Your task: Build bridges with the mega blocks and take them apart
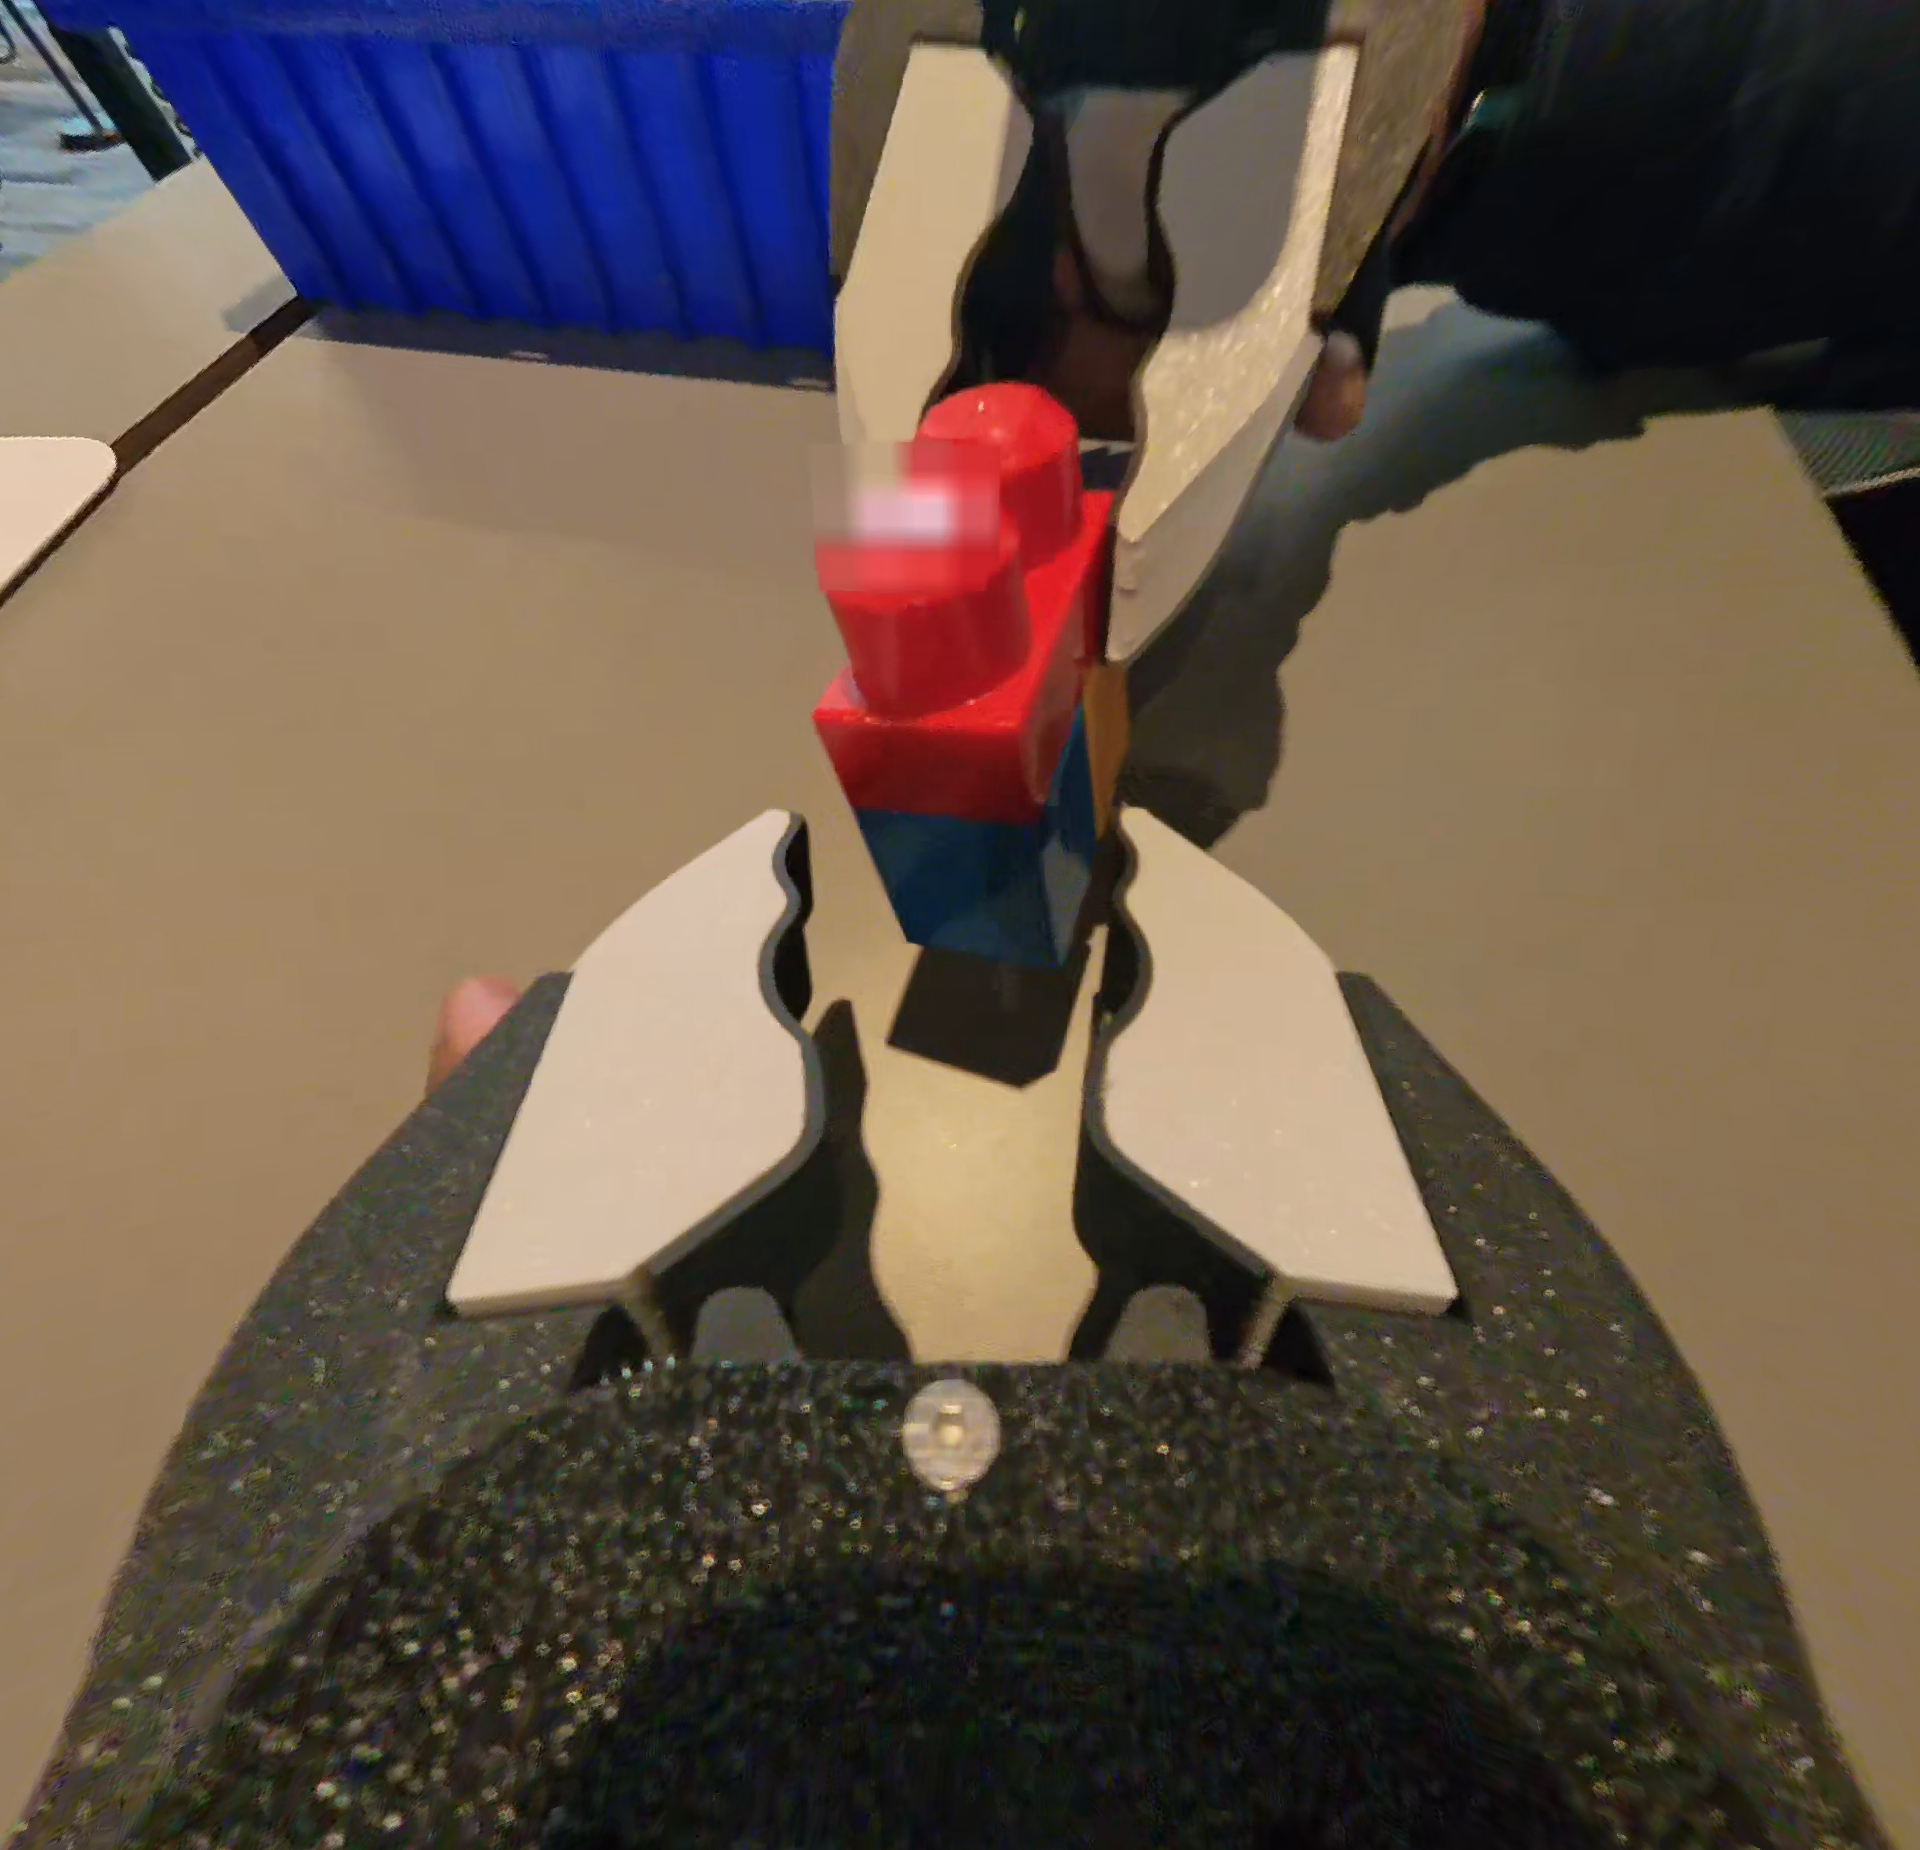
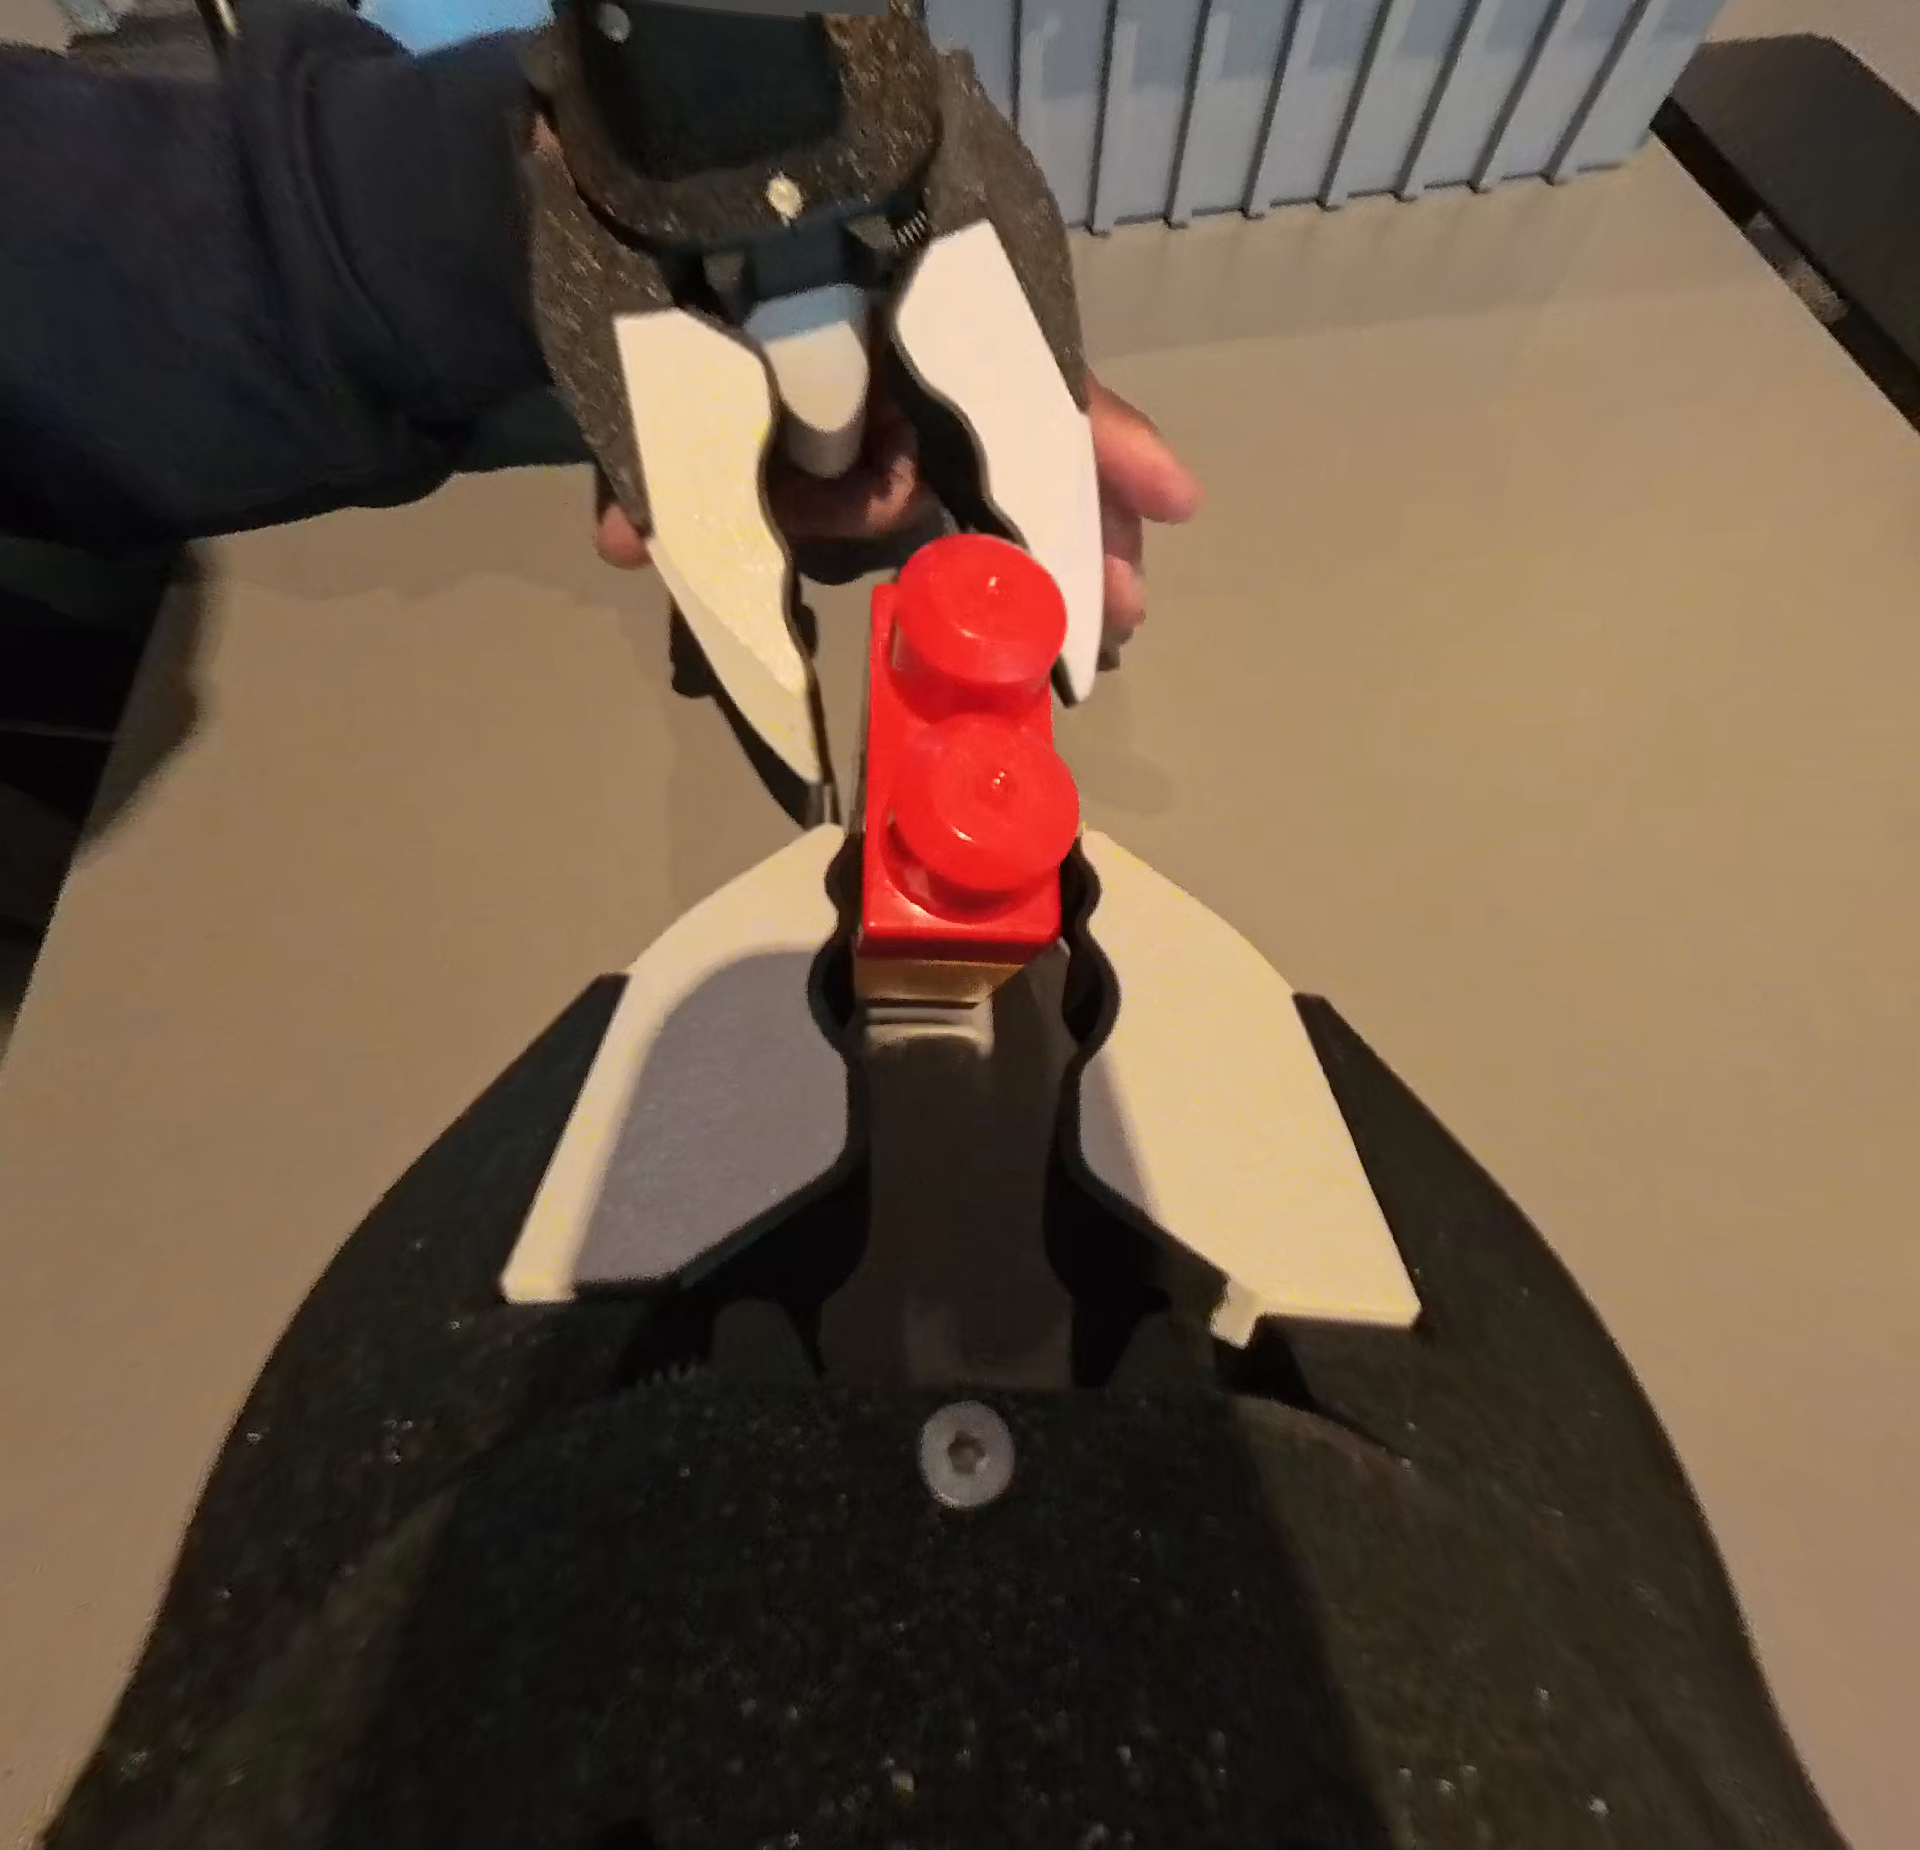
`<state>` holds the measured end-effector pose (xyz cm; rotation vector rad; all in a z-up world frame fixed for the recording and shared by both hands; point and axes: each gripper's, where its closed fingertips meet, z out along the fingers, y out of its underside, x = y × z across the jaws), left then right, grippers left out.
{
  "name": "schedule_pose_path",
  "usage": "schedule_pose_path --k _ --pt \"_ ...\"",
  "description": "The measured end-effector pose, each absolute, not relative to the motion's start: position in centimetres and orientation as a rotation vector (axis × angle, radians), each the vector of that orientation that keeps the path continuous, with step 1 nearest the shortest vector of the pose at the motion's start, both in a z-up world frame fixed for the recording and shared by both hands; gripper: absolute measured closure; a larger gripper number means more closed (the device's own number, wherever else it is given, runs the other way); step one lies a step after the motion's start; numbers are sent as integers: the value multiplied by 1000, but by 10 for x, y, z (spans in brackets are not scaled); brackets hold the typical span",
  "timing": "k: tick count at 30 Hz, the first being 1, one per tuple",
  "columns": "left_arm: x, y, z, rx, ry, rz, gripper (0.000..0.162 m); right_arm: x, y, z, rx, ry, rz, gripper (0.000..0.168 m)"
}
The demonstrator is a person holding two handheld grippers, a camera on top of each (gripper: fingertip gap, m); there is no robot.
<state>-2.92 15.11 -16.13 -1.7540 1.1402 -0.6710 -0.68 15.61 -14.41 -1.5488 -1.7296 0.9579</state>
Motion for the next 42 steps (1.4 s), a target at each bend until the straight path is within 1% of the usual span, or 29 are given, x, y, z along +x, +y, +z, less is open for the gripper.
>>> schedule_pose_path --k 2,6,12,16,22,26,34,42 --pt "-27 150 -165 -1754 1183 -659 108 -8 154 -143 -1520 -1743 960 131" --pt "-24 149 -172 -1758 1256 -639 120 -13 152 -149 -1463 -1790 928 131" --pt "-22 148 -190 -1841 1344 -574 125 -9 152 -167 -1433 -1869 859 131" --pt "-22 149 -195 -1863 1348 -525 125 -9 151 -168 -1429 -1897 823 131" --pt "-22 148 -195 -1867 1332 -494 125 -18 148 -164 -1408 -1958 741 126" --pt "-24 149 -195 -1875 1314 -475 125 -22 148 -172 -1439 -2037 651 131" --pt "-25 150 -195 -1901 1289 -489 125 -24 147 -170 -1575 -1890 829 131" --pt "-23 146 -195 -1885 1315 -504 125 -23 143 -164 -1517 -1839 928 131"
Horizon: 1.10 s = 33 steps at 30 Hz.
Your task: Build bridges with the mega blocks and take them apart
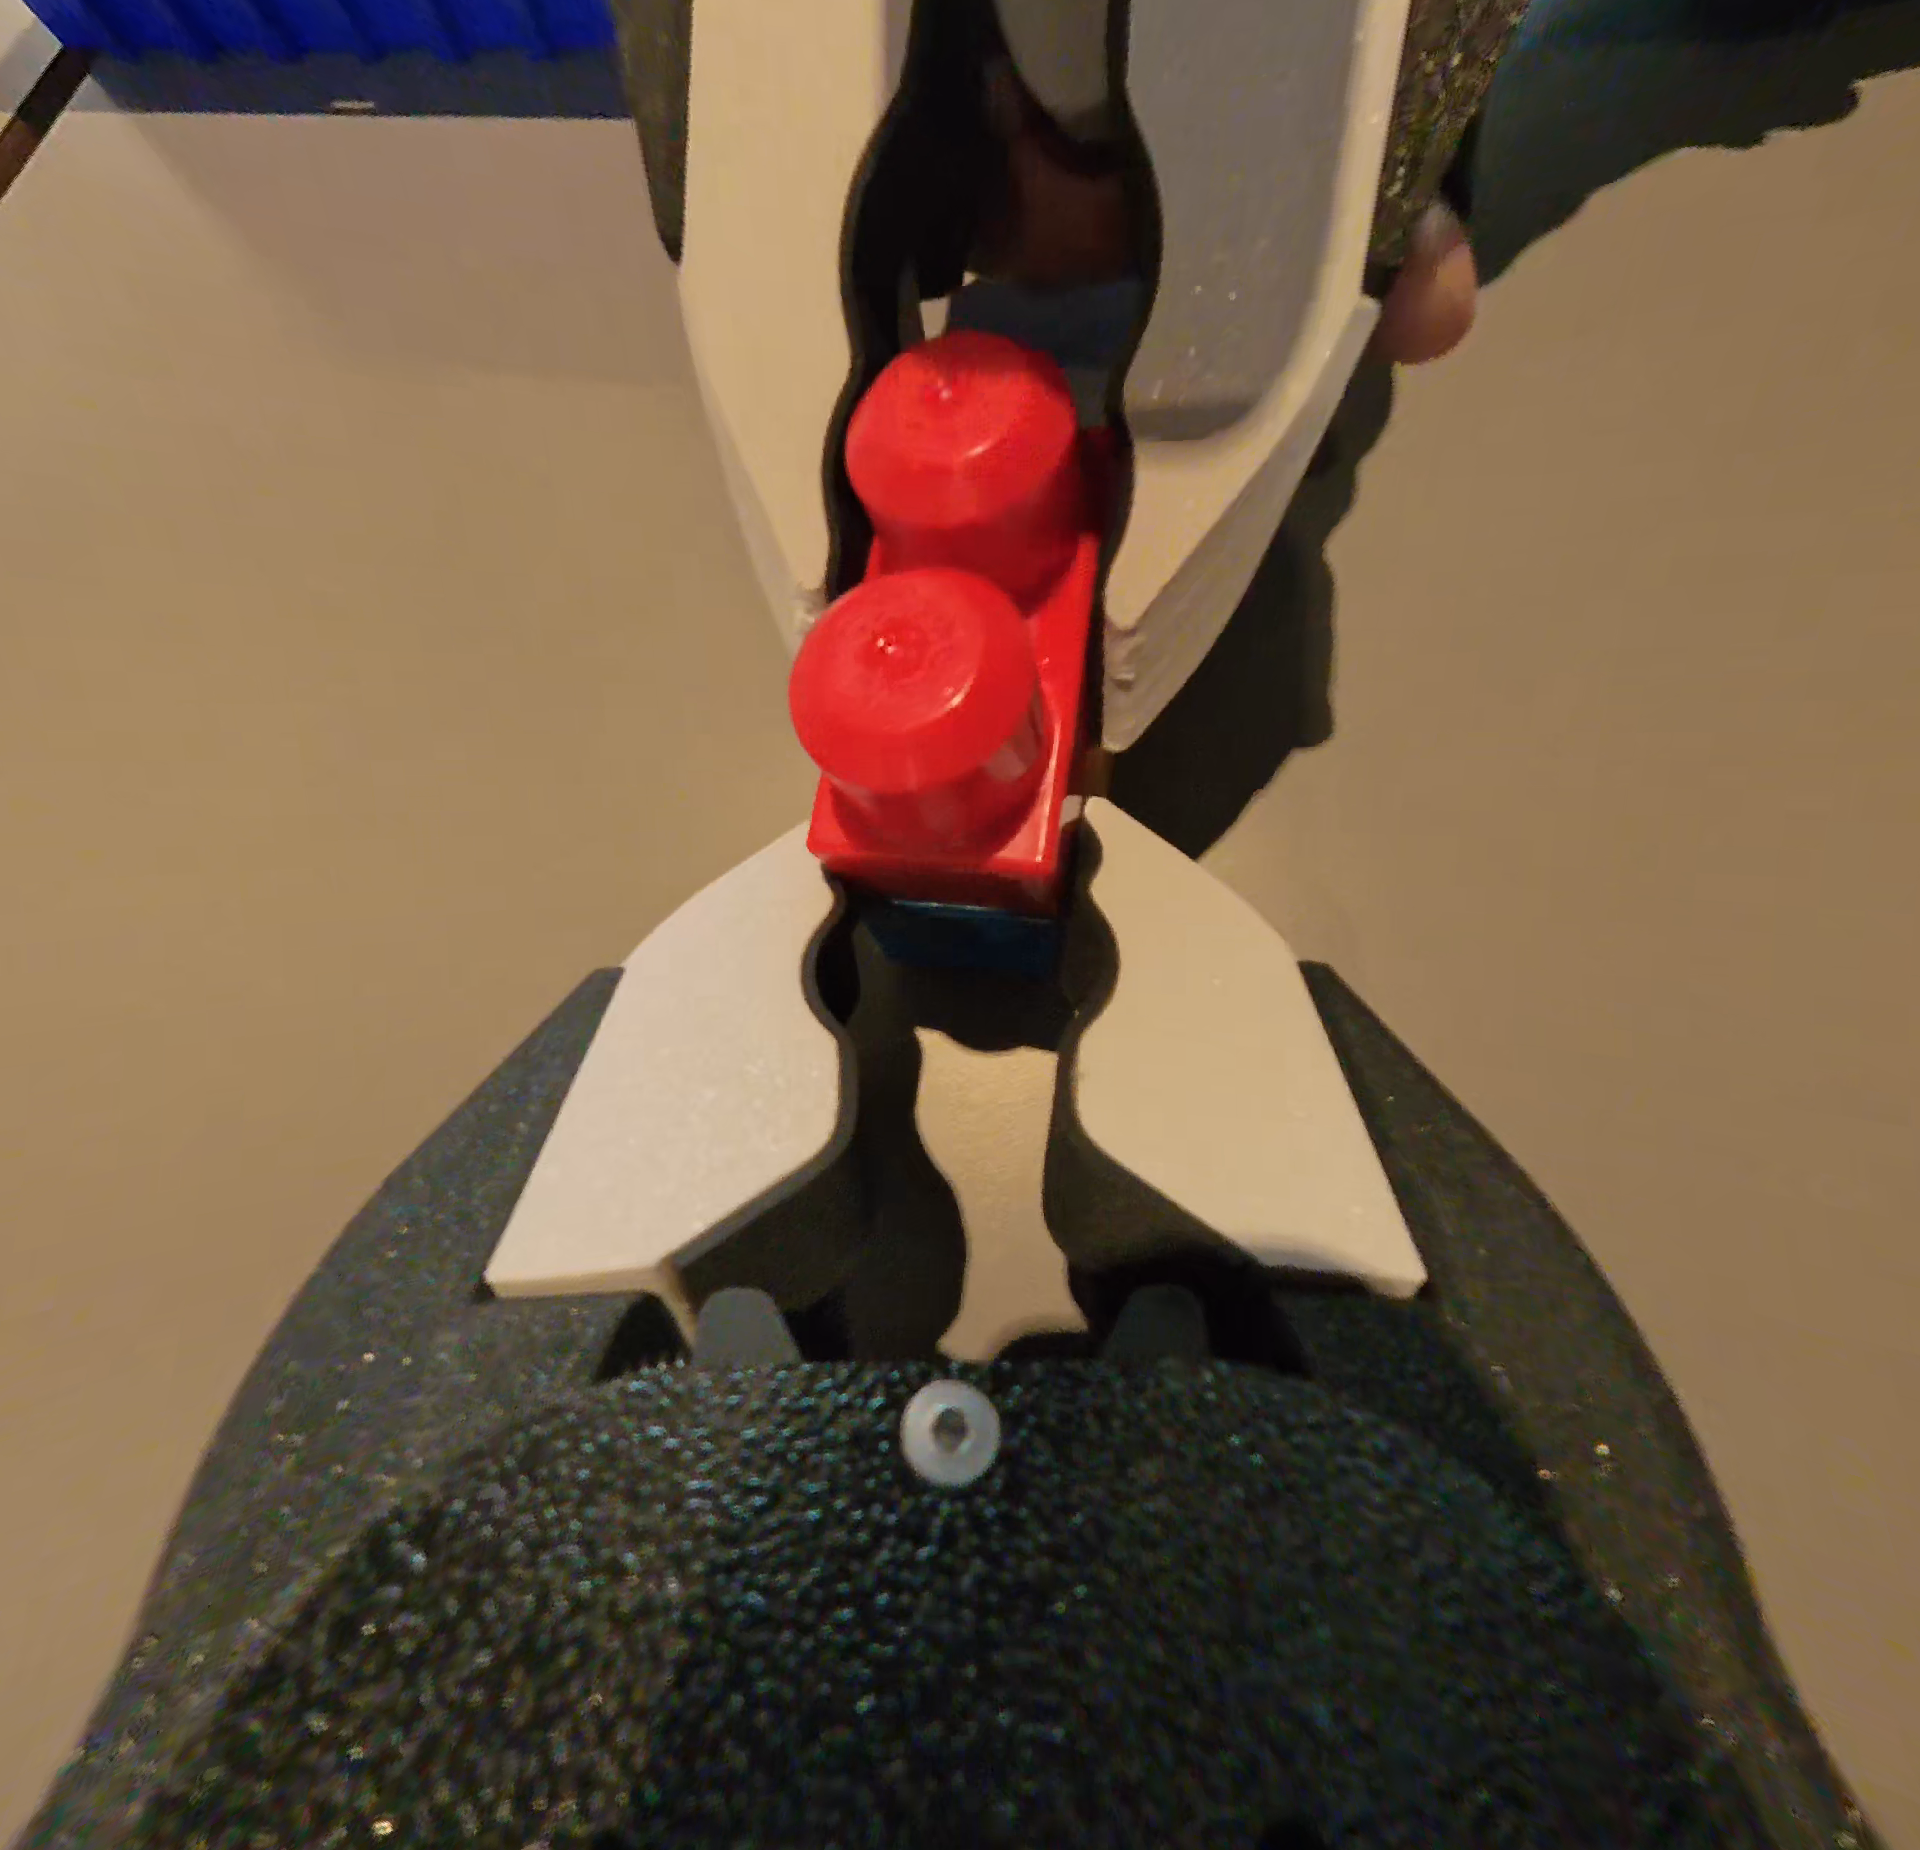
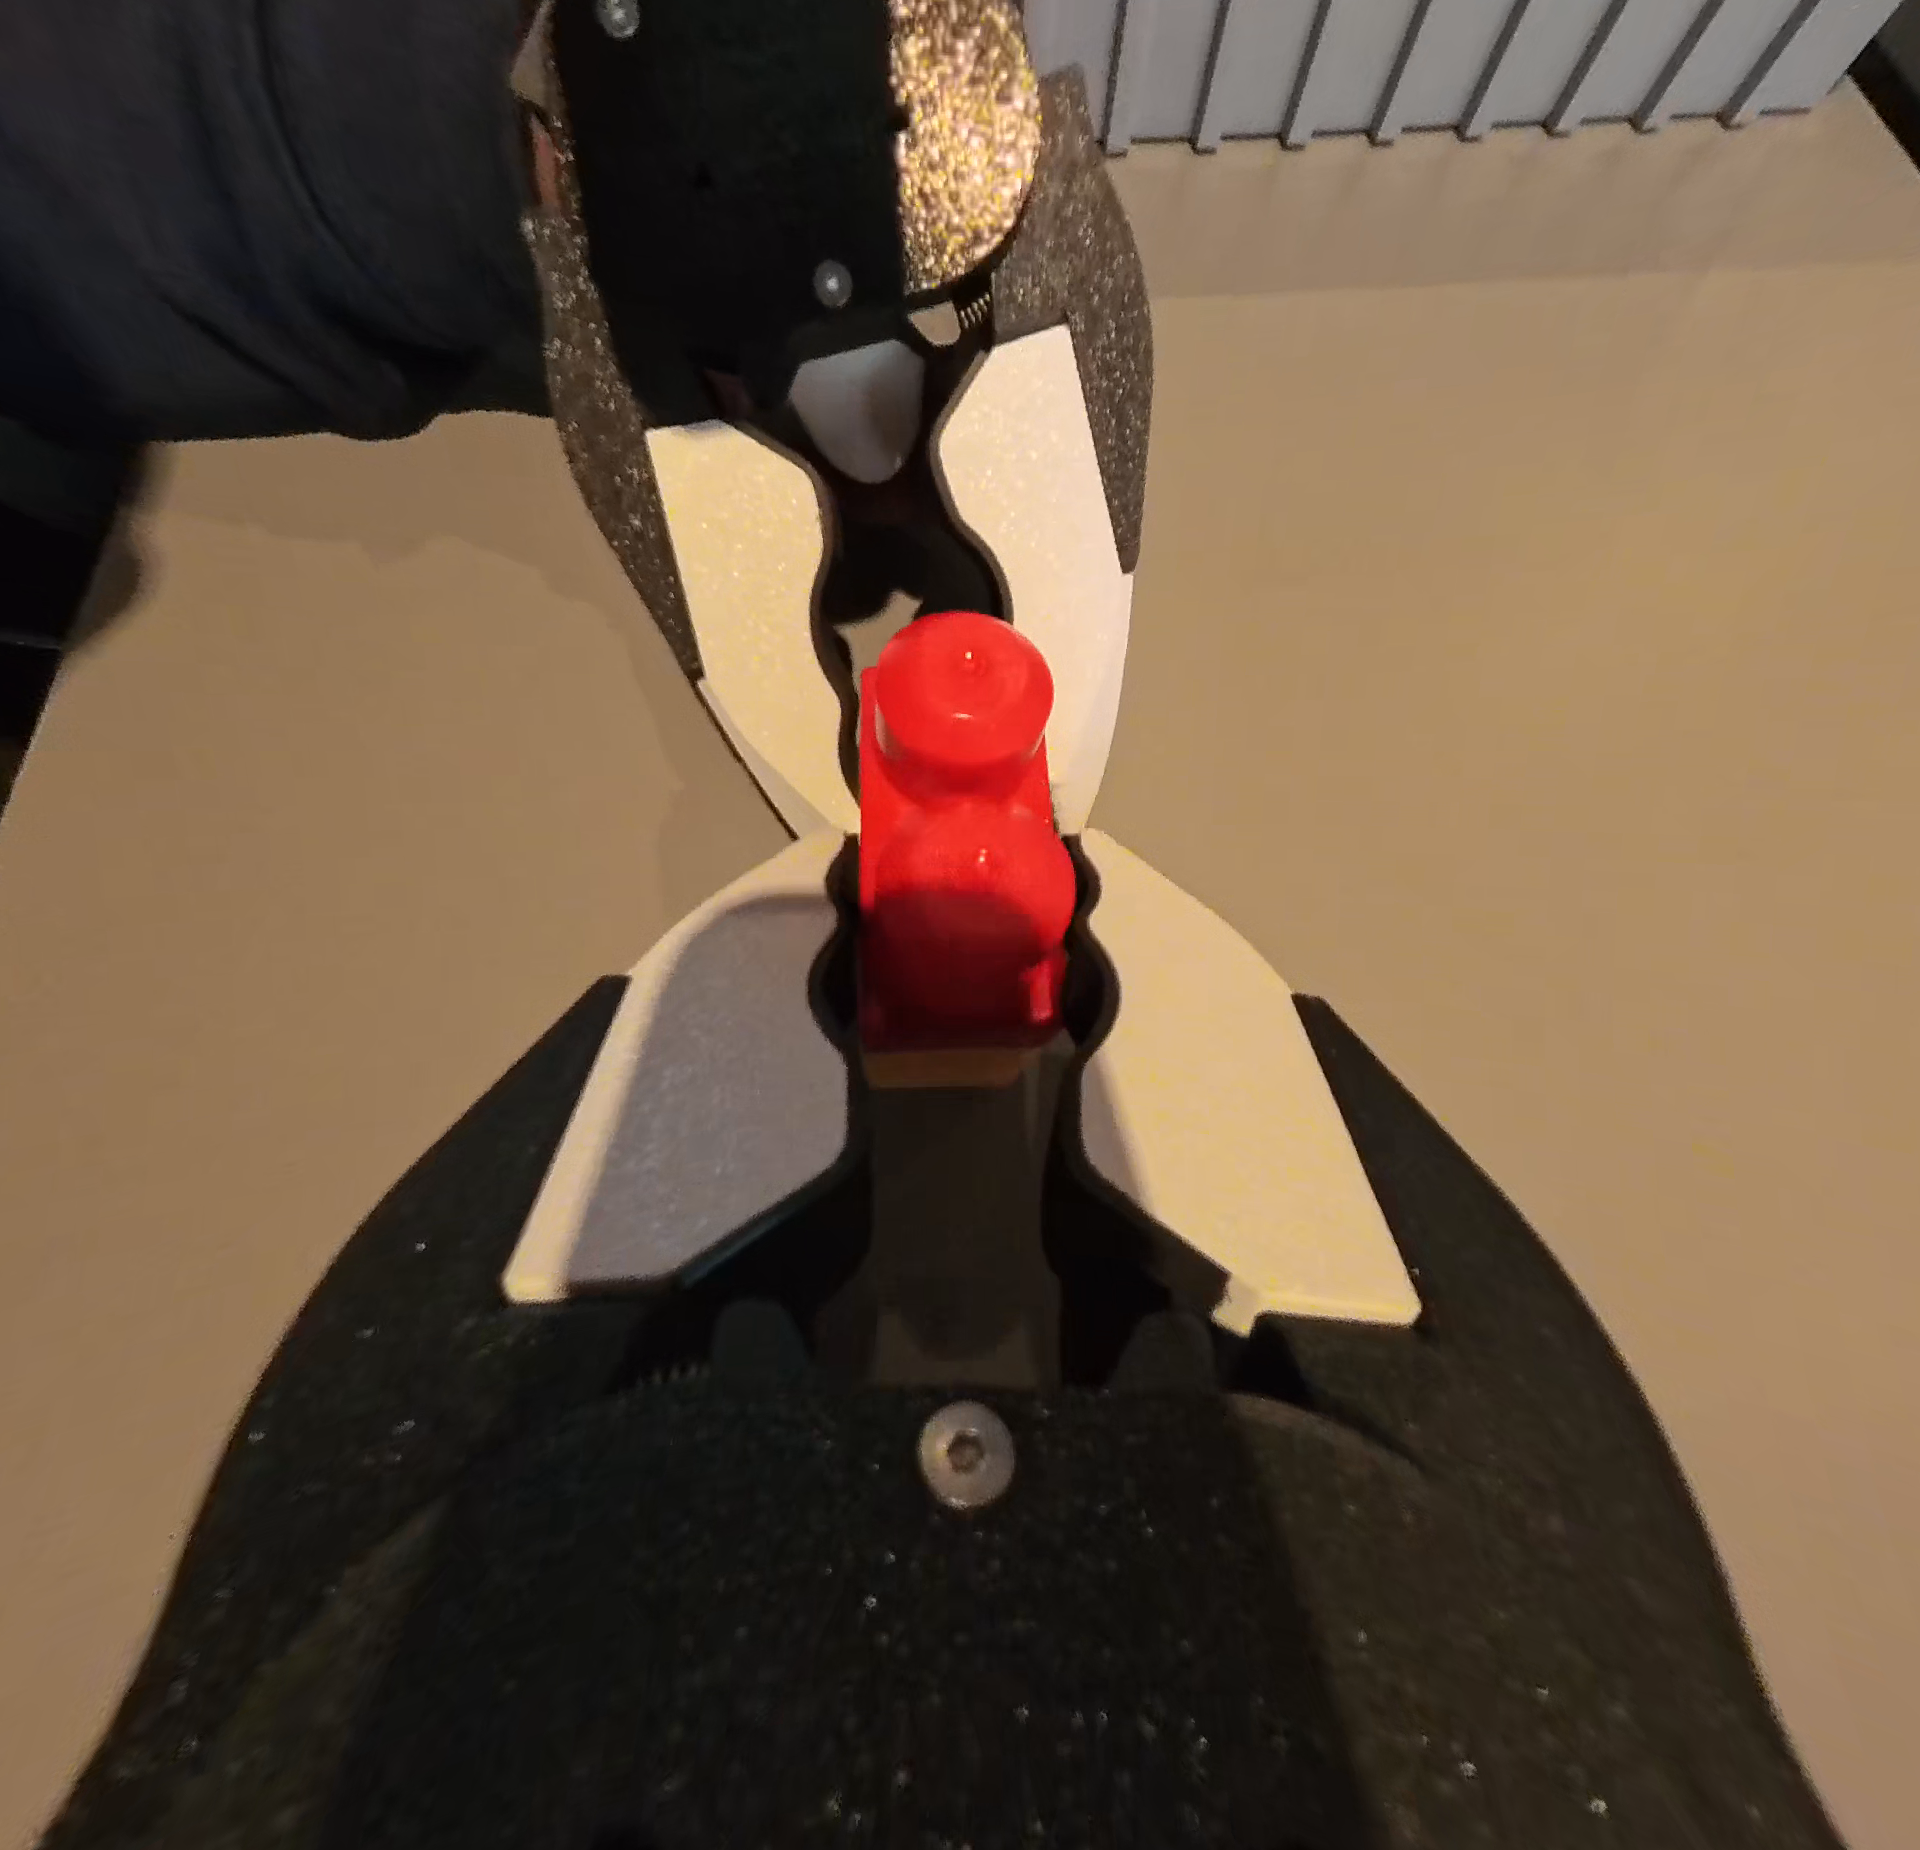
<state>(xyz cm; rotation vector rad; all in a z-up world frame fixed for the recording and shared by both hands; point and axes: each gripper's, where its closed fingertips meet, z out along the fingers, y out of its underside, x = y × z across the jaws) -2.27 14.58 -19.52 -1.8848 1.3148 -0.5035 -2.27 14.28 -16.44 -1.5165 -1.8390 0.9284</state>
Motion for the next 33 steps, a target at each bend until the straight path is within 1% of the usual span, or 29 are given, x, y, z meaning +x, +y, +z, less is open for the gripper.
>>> schedule_pose_path --k 10,22,27,33 --pt "-22 146 -194 -1889 1306 -525 125 -23 143 -162 -1524 -1752 1026 131" --pt "-22 143 -189 -1909 1276 -642 125 -26 145 -153 -1424 -1639 1083 132" --pt "-26 145 -186 -1907 1241 -646 125 -13 168 -119 -1397 -1438 1217 132" --pt "-29 148 -171 -1837 1165 -695 126 -14 167 -126 -1394 -1473 1172 132"
